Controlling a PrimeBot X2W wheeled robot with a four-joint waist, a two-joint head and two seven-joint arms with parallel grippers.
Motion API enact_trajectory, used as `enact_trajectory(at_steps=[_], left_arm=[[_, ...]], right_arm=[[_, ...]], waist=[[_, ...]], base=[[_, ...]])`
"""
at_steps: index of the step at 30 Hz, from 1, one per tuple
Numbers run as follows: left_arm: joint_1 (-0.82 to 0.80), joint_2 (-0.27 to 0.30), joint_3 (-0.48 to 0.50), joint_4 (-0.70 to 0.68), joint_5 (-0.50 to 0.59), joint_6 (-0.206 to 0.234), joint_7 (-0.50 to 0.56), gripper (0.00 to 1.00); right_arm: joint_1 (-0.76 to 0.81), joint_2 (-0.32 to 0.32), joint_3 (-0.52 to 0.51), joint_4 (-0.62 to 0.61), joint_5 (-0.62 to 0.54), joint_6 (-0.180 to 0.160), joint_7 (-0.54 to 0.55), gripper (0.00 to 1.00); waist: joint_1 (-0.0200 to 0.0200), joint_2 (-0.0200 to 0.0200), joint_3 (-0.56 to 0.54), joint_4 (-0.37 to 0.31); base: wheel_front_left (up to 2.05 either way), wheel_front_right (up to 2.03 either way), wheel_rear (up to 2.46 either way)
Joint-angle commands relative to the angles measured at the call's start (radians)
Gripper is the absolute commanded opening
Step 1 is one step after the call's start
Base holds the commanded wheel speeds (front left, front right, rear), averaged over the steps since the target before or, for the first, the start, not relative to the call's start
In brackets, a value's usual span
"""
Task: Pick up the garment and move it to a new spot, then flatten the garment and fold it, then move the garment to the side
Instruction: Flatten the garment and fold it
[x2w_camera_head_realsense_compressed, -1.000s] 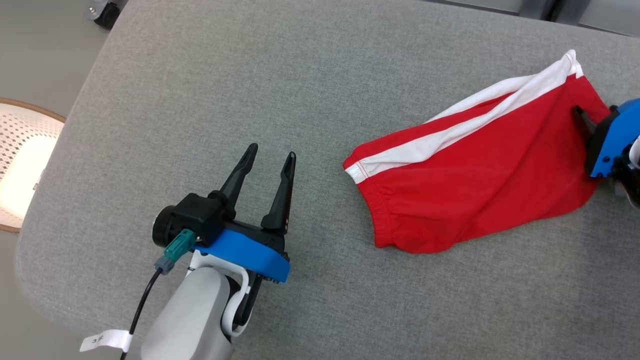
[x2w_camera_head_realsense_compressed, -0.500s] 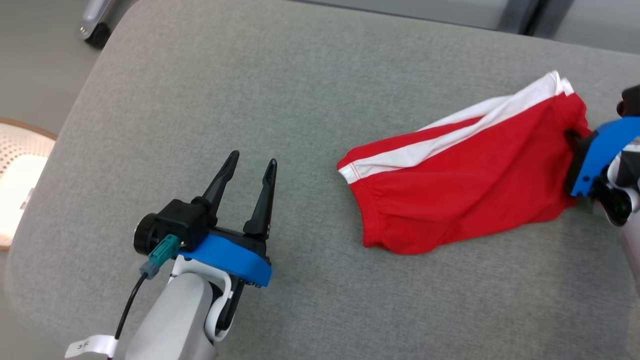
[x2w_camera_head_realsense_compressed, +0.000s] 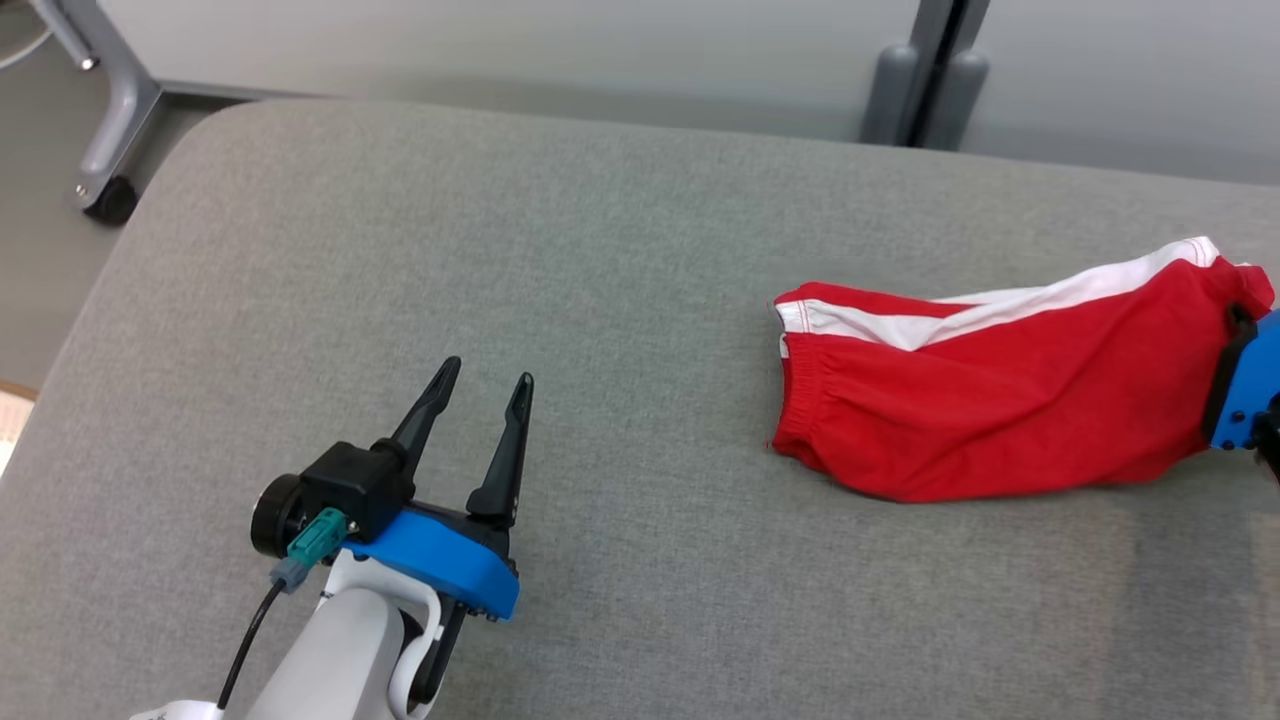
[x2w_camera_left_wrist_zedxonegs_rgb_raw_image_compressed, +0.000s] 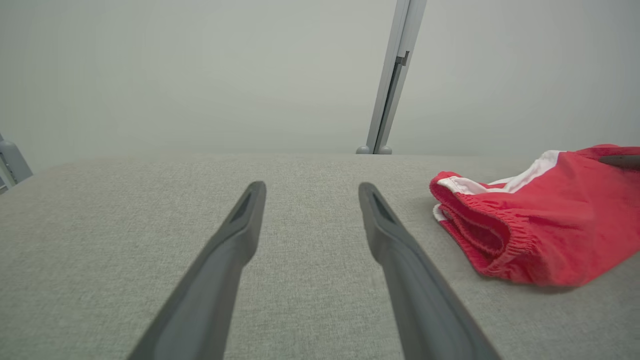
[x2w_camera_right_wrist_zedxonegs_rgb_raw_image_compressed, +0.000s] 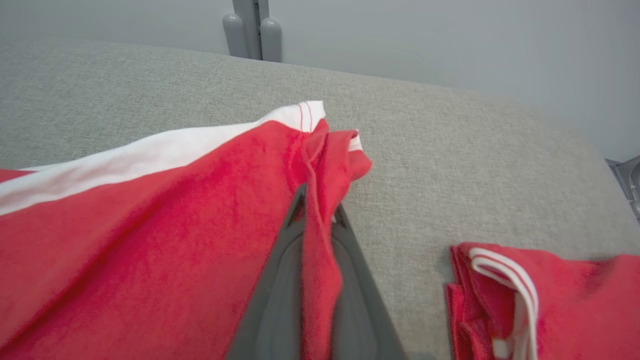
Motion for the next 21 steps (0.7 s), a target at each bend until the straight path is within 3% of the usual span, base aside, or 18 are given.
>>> enact_trajectory(at_steps=[1, 8, 16, 21], left_arm=[[0.012, 0.007, -0.003, 0.005, -0.003, -0.005, -0.004, 1.0], [0.036, 0.011, -0.022, 0.023, -0.017, -0.006, 0.001, 1.0], [0.051, 0.014, -0.039, 0.019, -0.036, -0.005, 0.008, 1.0], [0.046, 0.005, -0.051, 0.018, -0.043, -0.004, 0.01, 1.0]], right_arm=[[0.007, 0.0, -0.006, 0.006, -0.02, 0.0, -0.012, 0.0], [-0.025, 0.103, -0.013, 0.005, -0.129, 0.0, -0.017, 0.0], [-0.048, 0.288, 0.057, -0.038, -0.231, 0.0, 0.07, 0.0], [-0.032, 0.359, 0.095, -0.052, -0.259, 0.0, 0.122, 0.0]], waist=[[0.0, 0.0, -0.025, -0.02], [0.0, 0.0, -0.072, -0.035], [0.0, 0.0, -0.096, -0.012], [0.0, 0.0, -0.084, 0.015]], base=[[0.0, 0.0, 0.0], [0.0, 0.0, 0.0], [0.0, 0.0, 0.0], [0.0, 0.0, 0.0]])
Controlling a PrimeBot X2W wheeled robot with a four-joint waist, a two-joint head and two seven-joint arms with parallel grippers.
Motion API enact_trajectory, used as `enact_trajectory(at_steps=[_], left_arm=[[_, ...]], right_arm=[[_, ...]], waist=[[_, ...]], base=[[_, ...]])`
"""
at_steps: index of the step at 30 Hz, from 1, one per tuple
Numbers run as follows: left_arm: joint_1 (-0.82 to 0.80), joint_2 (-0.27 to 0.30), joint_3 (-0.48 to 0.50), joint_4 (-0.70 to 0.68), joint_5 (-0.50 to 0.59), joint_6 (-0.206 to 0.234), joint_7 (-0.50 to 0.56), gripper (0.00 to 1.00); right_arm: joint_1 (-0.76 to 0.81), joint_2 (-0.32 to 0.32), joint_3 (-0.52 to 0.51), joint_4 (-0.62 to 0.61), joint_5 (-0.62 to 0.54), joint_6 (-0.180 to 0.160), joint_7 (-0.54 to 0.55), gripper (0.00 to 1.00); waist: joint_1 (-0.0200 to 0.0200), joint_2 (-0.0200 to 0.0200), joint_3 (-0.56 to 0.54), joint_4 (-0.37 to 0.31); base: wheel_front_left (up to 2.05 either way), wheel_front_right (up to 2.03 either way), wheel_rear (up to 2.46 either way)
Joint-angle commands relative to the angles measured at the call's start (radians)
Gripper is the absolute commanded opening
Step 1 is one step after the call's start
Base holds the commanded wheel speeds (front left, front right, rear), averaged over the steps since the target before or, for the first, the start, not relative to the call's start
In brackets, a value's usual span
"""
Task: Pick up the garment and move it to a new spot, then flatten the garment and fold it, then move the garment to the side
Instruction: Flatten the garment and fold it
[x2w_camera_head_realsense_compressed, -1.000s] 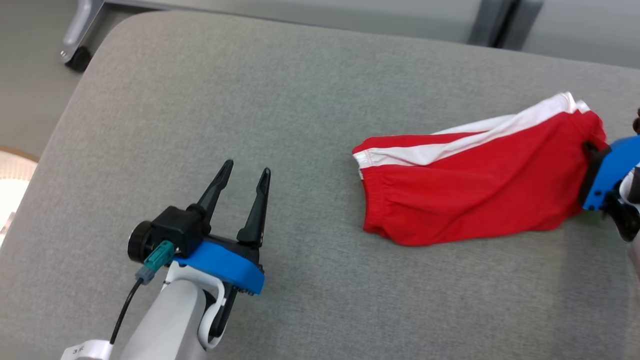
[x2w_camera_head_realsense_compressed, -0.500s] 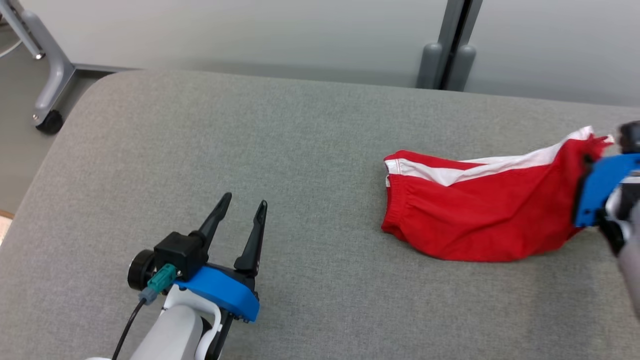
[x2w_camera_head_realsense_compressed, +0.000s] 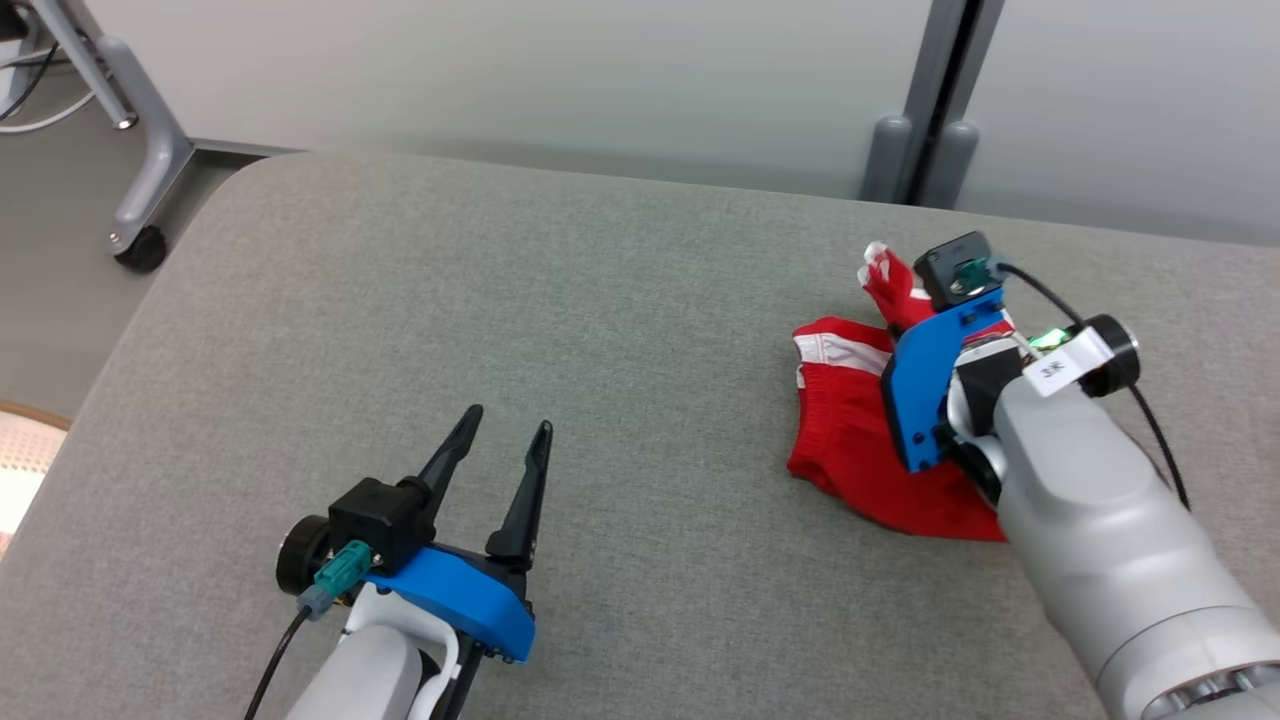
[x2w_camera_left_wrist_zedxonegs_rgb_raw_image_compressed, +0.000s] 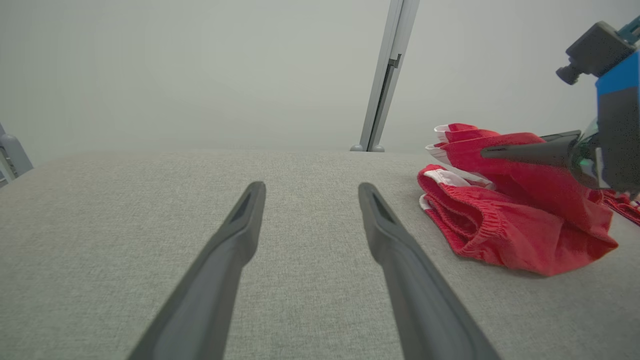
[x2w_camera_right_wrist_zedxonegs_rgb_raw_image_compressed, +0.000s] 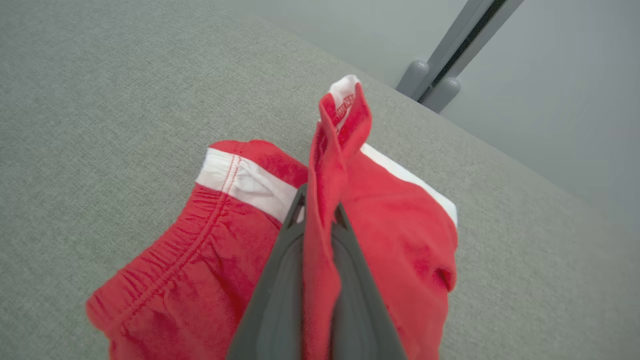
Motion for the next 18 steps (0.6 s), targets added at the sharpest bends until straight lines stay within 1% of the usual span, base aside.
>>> enact_trajectory(at_steps=[1, 5, 6, 7, 8, 9, 12, 14, 15, 18], left_arm=[[-0.001, -0.005, -0.003, -0.001, -0.007, -0.004, 0.002, 1.0], [-0.019, -0.008, -0.006, 0.002, -0.015, -0.004, 0.002, 1.0], [-0.022, -0.009, -0.006, 0.001, -0.015, -0.004, 0.001, 1.0], [-0.023, -0.01, -0.007, 0.002, -0.016, -0.005, 0.0, 1.0], [-0.025, -0.01, -0.007, 0.003, -0.017, -0.005, 0.0, 1.0], [-0.03, -0.011, -0.009, 0.004, -0.018, -0.005, -0.001, 1.0], [-0.035, -0.008, -0.006, 0.008, -0.022, -0.003, -0.003, 1.0], [-0.033, -0.005, -0.001, 0.01, -0.023, 0.002, -0.004, 1.0], [-0.032, -0.003, 0.001, 0.011, -0.021, 0.004, -0.005, 1.0], [-0.03, 0.0, 0.004, 0.013, -0.023, 0.007, -0.005, 1.0]], right_arm=[[0.017, 0.012, 0.007, 0.0, -0.009, 0.0, 0.016, 0.0], [0.029, 0.032, 0.031, -0.008, -0.005, 0.0, 0.054, 0.0], [0.032, 0.035, 0.04, -0.017, 0.002, 0.0, 0.054, 0.36], [0.035, 0.038, 0.045, -0.028, 0.018, 0.0, 0.046, 1.0], [0.041, 0.039, 0.055, -0.042, 0.039, 0.0, 0.046, 1.0], [0.057, 0.04, 0.08, -0.074, 0.092, 0.0, 0.048, 1.0], [0.09, 0.04, 0.183, -0.221, 0.257, 0.0, 0.078, 1.0], [0.089, 0.034, 0.211, -0.295, 0.291, 0.0, 0.077, 1.0], [0.094, 0.033, 0.209, -0.329, 0.308, 0.0, 0.073, 1.0], [0.122, -0.014, 0.177, -0.421, 0.321, 0.0, 0.061, 1.0]], waist=[[0.0, 0.0, 0.009, 0.012], [0.0, 0.0, 0.025, 0.025], [0.0, 0.0, 0.028, 0.027], [0.0, 0.0, 0.031, 0.028], [0.0, 0.0, 0.032, 0.028], [0.0, 0.0, 0.034, 0.029], [0.0, 0.0, 0.033, 0.019], [0.0, 0.0, 0.03, 0.004], [0.0, 0.0, 0.028, -0.002], [0.0, 0.0, 0.02, -0.017]], base=[[0.0, 0.0, 0.0], [0.0, 0.0, 0.0], [0.0, 0.0, 0.0], [0.0, 0.0, 0.0], [0.0, 0.0, 0.0], [0.0, 0.0, 0.0], [0.0, 0.0, 0.0], [0.0, 0.0, 0.0], [0.0, 0.0, 0.0], [0.0, 0.0, 0.0]])
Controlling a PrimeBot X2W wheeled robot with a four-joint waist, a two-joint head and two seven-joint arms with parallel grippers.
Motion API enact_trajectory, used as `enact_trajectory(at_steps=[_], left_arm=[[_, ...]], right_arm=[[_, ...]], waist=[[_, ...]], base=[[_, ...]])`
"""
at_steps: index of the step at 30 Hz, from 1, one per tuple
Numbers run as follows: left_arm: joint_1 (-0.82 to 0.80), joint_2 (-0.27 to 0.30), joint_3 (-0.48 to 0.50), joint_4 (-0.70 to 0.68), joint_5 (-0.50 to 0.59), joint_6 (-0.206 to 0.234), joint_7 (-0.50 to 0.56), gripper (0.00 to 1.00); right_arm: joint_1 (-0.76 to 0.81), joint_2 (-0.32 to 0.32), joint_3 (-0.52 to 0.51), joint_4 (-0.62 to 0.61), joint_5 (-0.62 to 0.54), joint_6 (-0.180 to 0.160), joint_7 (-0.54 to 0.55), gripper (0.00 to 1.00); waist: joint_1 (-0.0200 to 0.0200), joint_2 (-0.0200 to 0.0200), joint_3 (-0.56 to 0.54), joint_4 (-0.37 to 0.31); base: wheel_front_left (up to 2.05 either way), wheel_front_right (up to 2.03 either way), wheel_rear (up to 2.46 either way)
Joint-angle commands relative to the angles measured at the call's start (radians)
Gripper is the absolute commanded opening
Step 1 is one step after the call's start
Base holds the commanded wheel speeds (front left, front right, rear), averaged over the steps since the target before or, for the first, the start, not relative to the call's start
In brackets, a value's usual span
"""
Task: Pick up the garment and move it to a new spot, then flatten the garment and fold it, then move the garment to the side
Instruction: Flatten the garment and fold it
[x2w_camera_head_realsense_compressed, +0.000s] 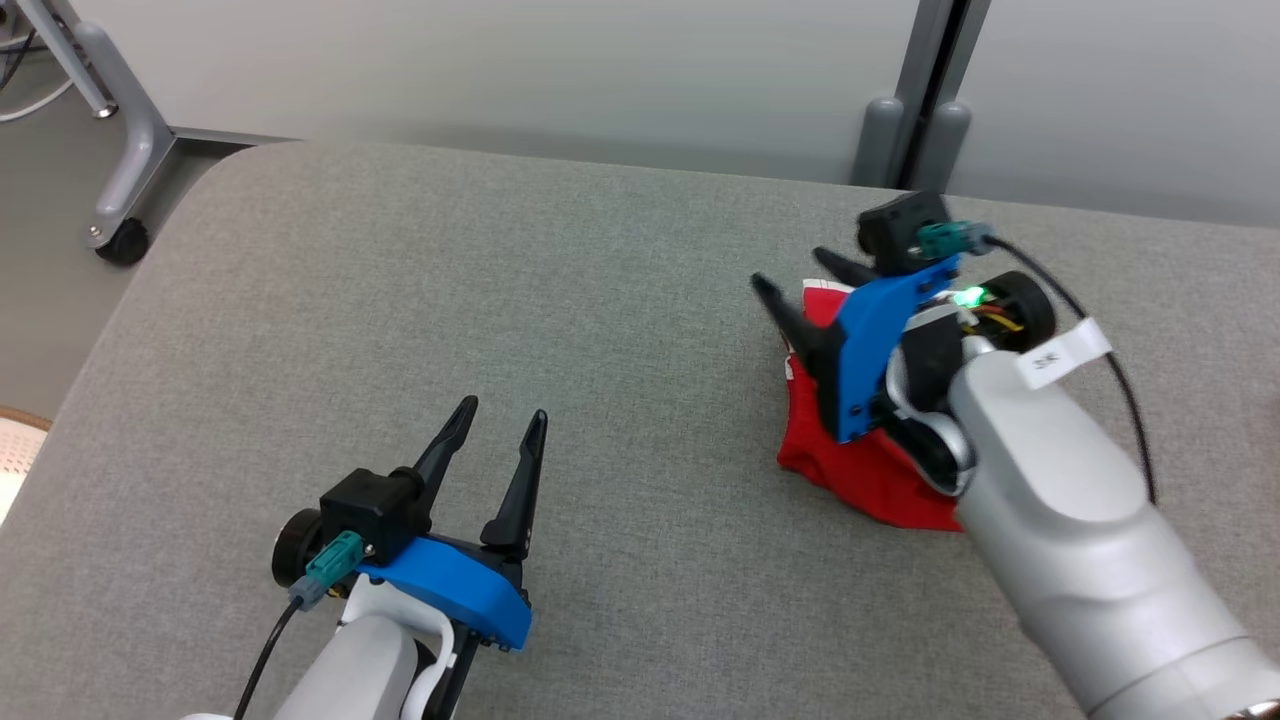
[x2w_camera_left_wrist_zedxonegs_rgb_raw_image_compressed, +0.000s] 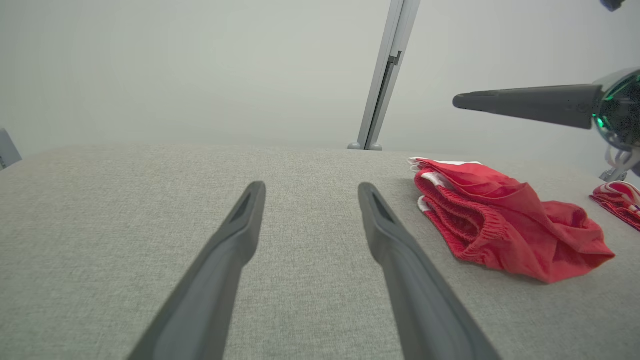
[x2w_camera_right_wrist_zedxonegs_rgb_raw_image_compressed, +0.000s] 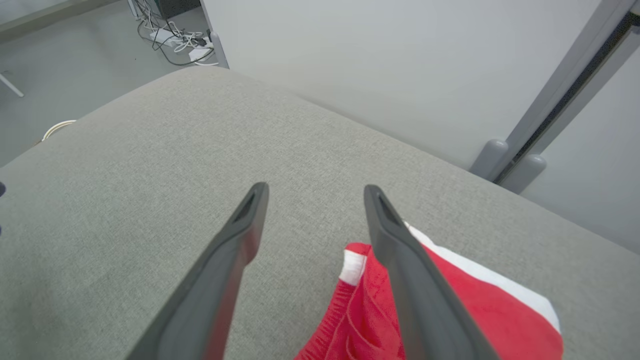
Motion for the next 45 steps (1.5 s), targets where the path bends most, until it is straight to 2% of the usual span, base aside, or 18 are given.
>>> enact_trajectory(at_steps=[1, 6, 10, 11, 12, 13, 18, 22, 27, 28, 32, 36, 40, 45], left_arm=[[-0.013, 0.006, 0.006, 0.0, 0.0, 0.005, -0.003, 1.0], [-0.014, 0.01, 0.003, -0.003, 0.0, 0.006, -0.004, 1.0], [-0.026, 0.009, -0.003, -0.001, -0.001, 0.005, -0.004, 1.0], [-0.027, 0.009, -0.006, 0.0, -0.002, 0.005, -0.003, 1.0], [-0.028, 0.01, -0.01, 0.002, -0.003, 0.004, 0.0, 1.0], [-0.03, 0.012, -0.012, 0.005, -0.004, 0.004, 0.002, 1.0], [-0.039, 0.023, -0.019, 0.012, -0.008, 0.002, 0.005, 1.0], [-0.032, 0.034, -0.014, 0.016, -0.011, 0.008, 0.004, 1.0], [-0.012, 0.043, -0.009, 0.016, -0.018, 0.013, 0.005, 1.0], [-0.012, 0.043, -0.009, 0.016, -0.018, 0.013, 0.005, 1.0], [0.002, 0.051, -0.002, 0.009, -0.026, 0.02, 0.005, 1.0], [0.009, 0.057, 0.003, 0.003, -0.035, 0.028, 0.004, 1.0], [0.027, 0.067, 0.014, -0.006, -0.043, 0.038, 0.001, 1.0], [0.044, 0.07, 0.023, -0.022, -0.049, 0.052, -0.001, 1.0]], right_arm=[[0.036, -0.044, -0.03, -0.034, -0.001, 0.0, -0.011, 1.0], [0.128, -0.137, -0.17, -0.115, -0.061, 0.0, 0.003, 1.0], [0.208, -0.161, -0.29, -0.113, -0.127, 0.0, 0.015, 1.0], [0.219, -0.159, -0.311, -0.111, -0.146, 0.0, 0.017, 0.79], [0.229, -0.155, -0.326, -0.106, -0.165, 0.0, 0.024, 0.2], [0.242, -0.147, -0.332, -0.101, -0.179, 0.0, 0.03, 0.0], [0.279, -0.102, -0.31, -0.075, -0.202, 0.0, 0.07, 0.0], [0.295, -0.057, -0.226, -0.089, -0.183, 0.0, 0.085, 0.0], [0.335, -0.021, -0.069, -0.154, -0.102, 0.0, 0.096, 0.0], [0.335, -0.021, -0.069, -0.154, -0.102, 0.0, 0.096, 0.0], [0.378, -0.004, 0.058, -0.222, -0.017, 0.0, 0.109, 0.0], [0.413, 0.0, 0.131, -0.288, 0.05, 0.0, 0.095, 0.0], [0.436, -0.008, 0.121, -0.36, 0.083, 0.0, 0.059, 0.0], [0.451, -0.047, 0.009, -0.425, 0.042, 0.0, 0.033, 0.0]], waist=[[0.0, 0.0, -0.008, -0.011], [0.0, 0.0, -0.011, -0.023], [0.0, 0.0, -0.005, -0.02], [0.0, 0.0, -0.003, -0.02], [0.0, 0.0, -0.002, -0.019], [0.0, 0.0, 0.0, -0.018], [0.0, 0.0, 0.001, -0.017], [0.0, 0.0, -0.006, -0.029], [0.0, 0.0, -0.022, -0.048], [0.0, 0.0, -0.022, -0.048], [0.0, 0.0, -0.031, -0.061], [0.0, 0.0, -0.036, -0.074], [0.0, 0.0, -0.042, -0.093], [0.0, 0.0, -0.05, -0.11]], base=[[0.0, 0.0, 0.0], [0.0, 0.0, 0.0], [0.0, 0.0, 0.0], [0.0, 0.0, 0.0], [0.0, 0.0, 0.0], [0.0, 0.0, 0.0], [0.0, 0.0, 0.0], [0.0, 0.0, 0.0], [0.0, 0.0, 0.0], [0.0, 0.0, 0.0], [0.0, 0.0, 0.0], [0.0, 0.0, 0.0], [0.0, 0.0, 0.0], [0.0, 0.0, 0.0]])
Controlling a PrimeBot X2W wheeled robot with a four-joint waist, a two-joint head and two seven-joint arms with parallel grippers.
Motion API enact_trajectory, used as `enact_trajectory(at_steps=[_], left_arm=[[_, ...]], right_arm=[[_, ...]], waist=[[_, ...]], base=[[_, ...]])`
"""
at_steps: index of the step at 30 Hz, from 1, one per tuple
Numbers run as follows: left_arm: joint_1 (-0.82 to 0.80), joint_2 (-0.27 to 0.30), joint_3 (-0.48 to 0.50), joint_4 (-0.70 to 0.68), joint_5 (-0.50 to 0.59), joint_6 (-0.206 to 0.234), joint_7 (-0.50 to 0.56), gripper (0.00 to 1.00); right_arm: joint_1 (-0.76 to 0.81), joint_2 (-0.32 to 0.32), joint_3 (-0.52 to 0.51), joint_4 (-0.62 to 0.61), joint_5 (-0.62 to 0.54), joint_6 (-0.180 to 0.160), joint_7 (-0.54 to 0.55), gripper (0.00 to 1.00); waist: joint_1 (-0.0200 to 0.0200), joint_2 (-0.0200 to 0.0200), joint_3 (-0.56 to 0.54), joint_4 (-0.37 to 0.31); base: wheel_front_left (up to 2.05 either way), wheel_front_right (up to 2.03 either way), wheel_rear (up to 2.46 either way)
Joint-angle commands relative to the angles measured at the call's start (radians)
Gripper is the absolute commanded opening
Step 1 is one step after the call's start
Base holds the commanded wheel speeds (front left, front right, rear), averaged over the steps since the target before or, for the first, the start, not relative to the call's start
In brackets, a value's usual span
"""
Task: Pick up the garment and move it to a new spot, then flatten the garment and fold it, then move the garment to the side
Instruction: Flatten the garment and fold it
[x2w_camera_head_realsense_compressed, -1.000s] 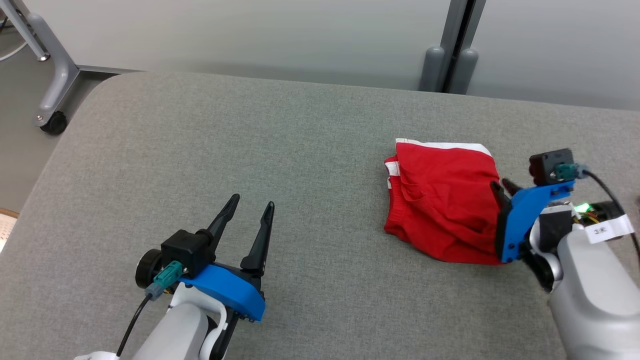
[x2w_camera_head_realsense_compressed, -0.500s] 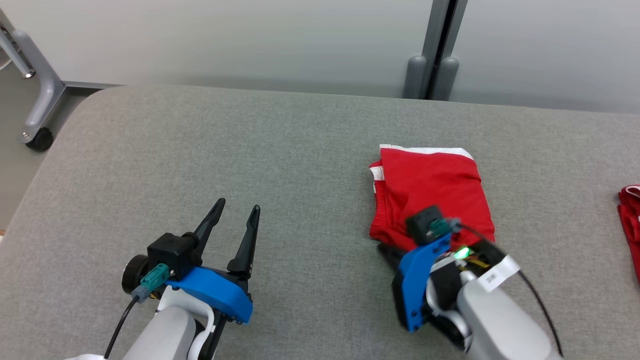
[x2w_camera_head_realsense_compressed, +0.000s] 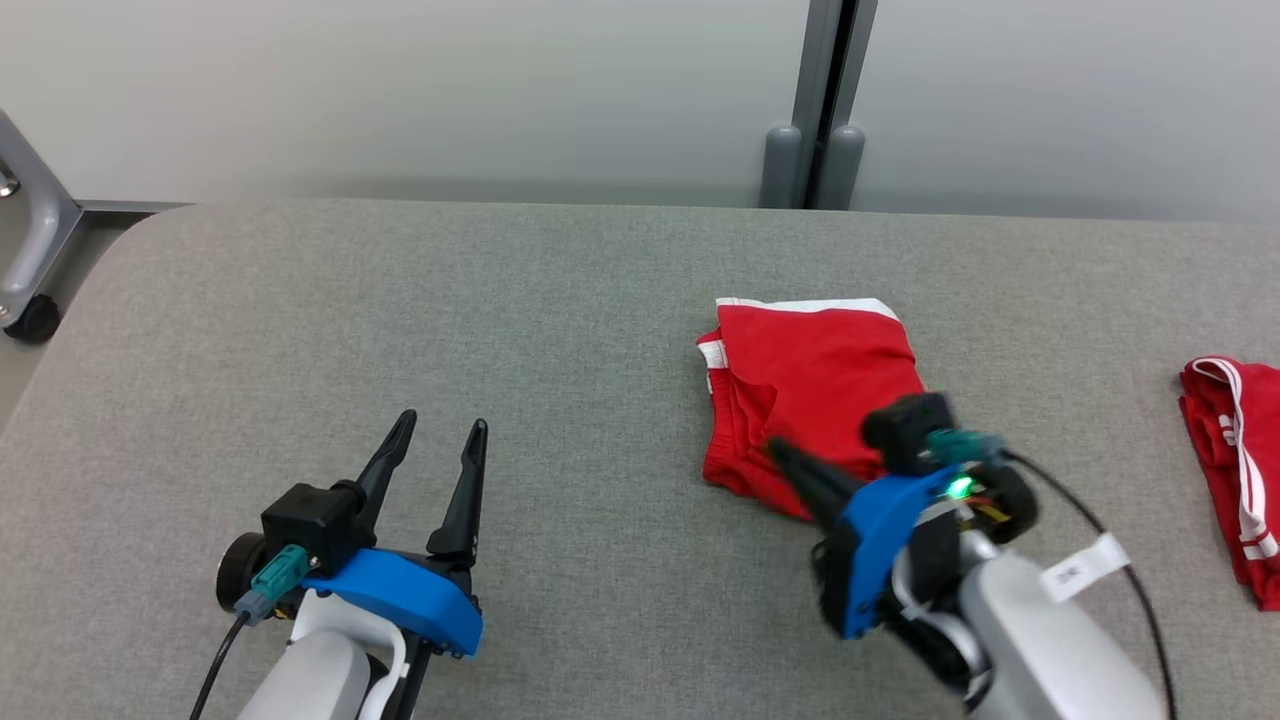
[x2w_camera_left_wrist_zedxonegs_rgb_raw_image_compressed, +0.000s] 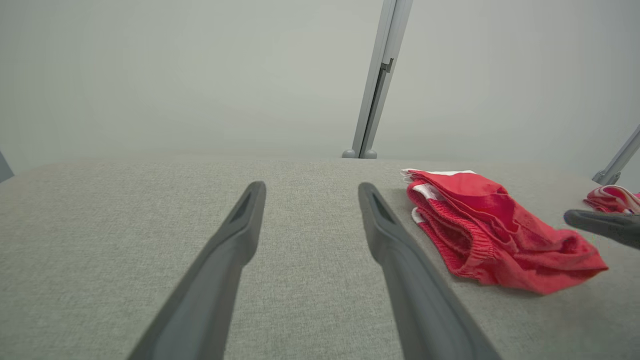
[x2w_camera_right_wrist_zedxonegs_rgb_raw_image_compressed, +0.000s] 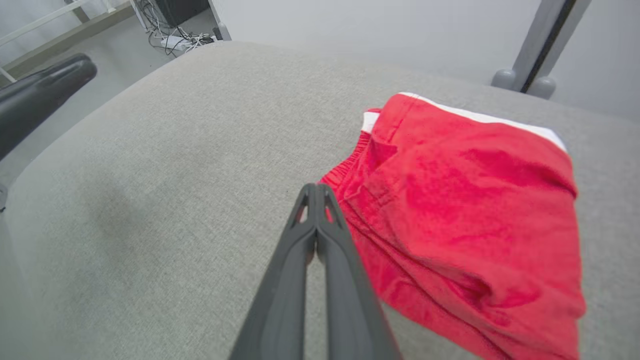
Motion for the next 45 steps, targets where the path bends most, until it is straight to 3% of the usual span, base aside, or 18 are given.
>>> enact_trajectory(at_steps=[1, 8, 11, 15, 19, 22, 28, 29, 34, 35, 36, 37, 40, 45], left_arm=[[0.017, 0.002, 0.003, -0.005, -0.005, 0.001, -0.004, 1.0], [-0.007, 0.0, -0.015, -0.017, -0.003, -0.006, 0.001, 1.0], [-0.024, 0.002, -0.021, -0.021, 0.005, -0.008, 0.003, 1.0], [-0.041, 0.004, -0.019, -0.024, 0.009, -0.003, 0.001, 1.0], [-0.054, 0.005, -0.022, -0.022, 0.011, -0.002, -0.002, 1.0], [-0.055, 0.006, -0.023, -0.017, 0.013, -0.004, -0.004, 1.0], [-0.043, 0.011, -0.016, -0.011, 0.005, -0.001, -0.005, 1.0], [-0.034, 0.014, -0.013, -0.011, 0.0, 0.0, -0.006, 1.0], [-0.016, 0.026, -0.001, -0.018, -0.005, 0.015, -0.008, 1.0], [-0.009, 0.027, 0.005, -0.02, -0.008, 0.018, -0.008, 1.0], [-0.003, 0.029, 0.011, -0.023, -0.009, 0.022, -0.009, 1.0], [0.002, 0.03, 0.018, -0.025, -0.009, 0.026, -0.009, 1.0], [0.028, 0.04, 0.045, -0.037, -0.017, 0.043, -0.01, 1.0], [0.065, 0.057, 0.076, -0.053, -0.025, 0.056, -0.011, 1.0]], right_arm=[[0.022, -0.01, -0.027, -0.009, -0.017, 0.001, -0.002, 0.0], [-0.017, -0.022, -0.279, 0.039, -0.145, 0.001, -0.051, 0.0], [-0.051, 0.013, -0.34, 0.123, -0.16, 0.001, -0.084, 0.0], [-0.113, 0.047, -0.345, 0.242, -0.181, 0.001, -0.155, 0.0], [-0.15, 0.07, -0.298, 0.364, -0.189, 0.001, -0.207, 0.0], [-0.156, 0.075, -0.2, 0.417, -0.143, 0.001, -0.232, 0.0], [-0.113, 0.072, 0.058, 0.398, 0.054, 0.001, -0.204, 0.0], [-0.108, 0.072, 0.138, 0.385, 0.116, 0.001, -0.183, 0.0], [-0.131, 0.072, 0.158, 0.335, 0.18, 0.001, -0.25, 0.0], [-0.132, 0.072, 0.147, 0.318, 0.182, 0.001, -0.273, 0.22], [-0.129, 0.072, 0.129, 0.302, 0.183, 0.001, -0.295, 0.85], [-0.126, 0.069, 0.109, 0.288, 0.174, 0.001, -0.315, 1.0], [-0.085, 0.039, 0.003, 0.206, 0.136, 0.001, -0.363, 1.0], [0.009, 0.012, -0.172, 0.08, 0.029, 0.001, -0.35, 1.0]], waist=[[0.0, -0.0001, -0.002, -0.001], [0.0, -0.0001, 0.012, 0.028], [0.0, -0.0001, 0.031, 0.045], [0.0, -0.0001, 0.06, 0.056], [0.0, -0.0001, 0.069, 0.065], [0.0, -0.0001, 0.066, 0.07], [0.0, -0.0001, 0.056, 0.057], [0.0, -0.0001, 0.051, 0.043], [0.0, -0.0001, 0.032, 0.005], [0.0, -0.0001, 0.027, -0.002], [0.0, -0.0001, 0.022, -0.01], [0.0, -0.0001, 0.016, -0.018], [0.0, -0.0001, -0.005, -0.049], [0.0, -0.0001, -0.024, -0.084]], base=[[0.0, 0.0, 0.0], [0.0, 0.0, 0.0], [0.0, 0.0, 0.0], [0.0, 0.0, 0.0], [0.0, 0.0, 0.0], [0.0, 0.0, 0.0], [0.0, 0.0, 0.0], [0.0, 0.0, 0.0], [0.0, 0.0, 0.0], [0.0, 0.0, 0.0], [0.0, 0.0, 0.0], [0.0, 0.0, 0.0], [0.0, 0.0, 0.0], [0.0, 0.0, 0.0]])
